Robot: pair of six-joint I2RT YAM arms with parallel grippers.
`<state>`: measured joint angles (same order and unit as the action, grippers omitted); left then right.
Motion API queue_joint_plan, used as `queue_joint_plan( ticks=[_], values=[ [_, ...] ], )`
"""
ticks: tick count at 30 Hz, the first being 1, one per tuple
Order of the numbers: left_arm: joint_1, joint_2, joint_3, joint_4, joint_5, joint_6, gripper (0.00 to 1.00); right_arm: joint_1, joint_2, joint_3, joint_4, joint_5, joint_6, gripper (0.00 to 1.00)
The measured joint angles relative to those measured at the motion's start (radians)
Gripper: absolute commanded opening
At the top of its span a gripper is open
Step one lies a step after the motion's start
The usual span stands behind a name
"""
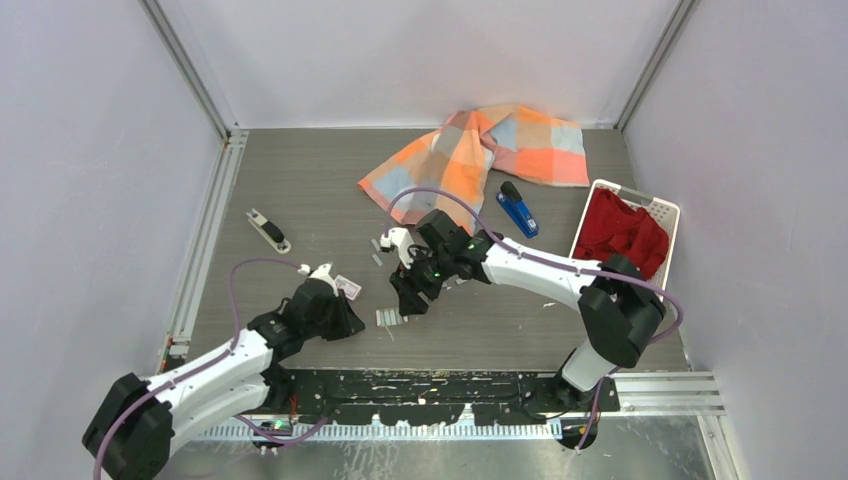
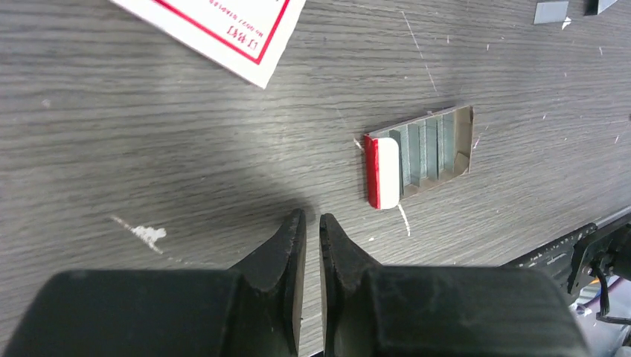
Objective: Unload the staples from the stapler
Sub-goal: Move the staple box to the center of the board.
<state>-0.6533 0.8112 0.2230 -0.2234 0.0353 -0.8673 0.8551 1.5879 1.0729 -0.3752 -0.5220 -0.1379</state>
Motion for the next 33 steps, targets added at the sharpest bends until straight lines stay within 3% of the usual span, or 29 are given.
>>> queue_joint_plan(
  ticks=[11,22,33],
  values=[
    [0.000,0.201,0.043,0.174,0.069,0.015,0.09,0.000,0.000,-0.083,0.090,0.022,0.050,0.68],
    [0.000,0.238,0.042,0.222,0.126,0.011,0.09,0.000,0.018,-0.113,0.163,0.148,0.173,0.68],
    [-0.017,0.269,0.042,0.265,0.161,0.006,0.11,0.035,0.133,-0.097,0.157,0.227,0.213,0.66]
  ],
)
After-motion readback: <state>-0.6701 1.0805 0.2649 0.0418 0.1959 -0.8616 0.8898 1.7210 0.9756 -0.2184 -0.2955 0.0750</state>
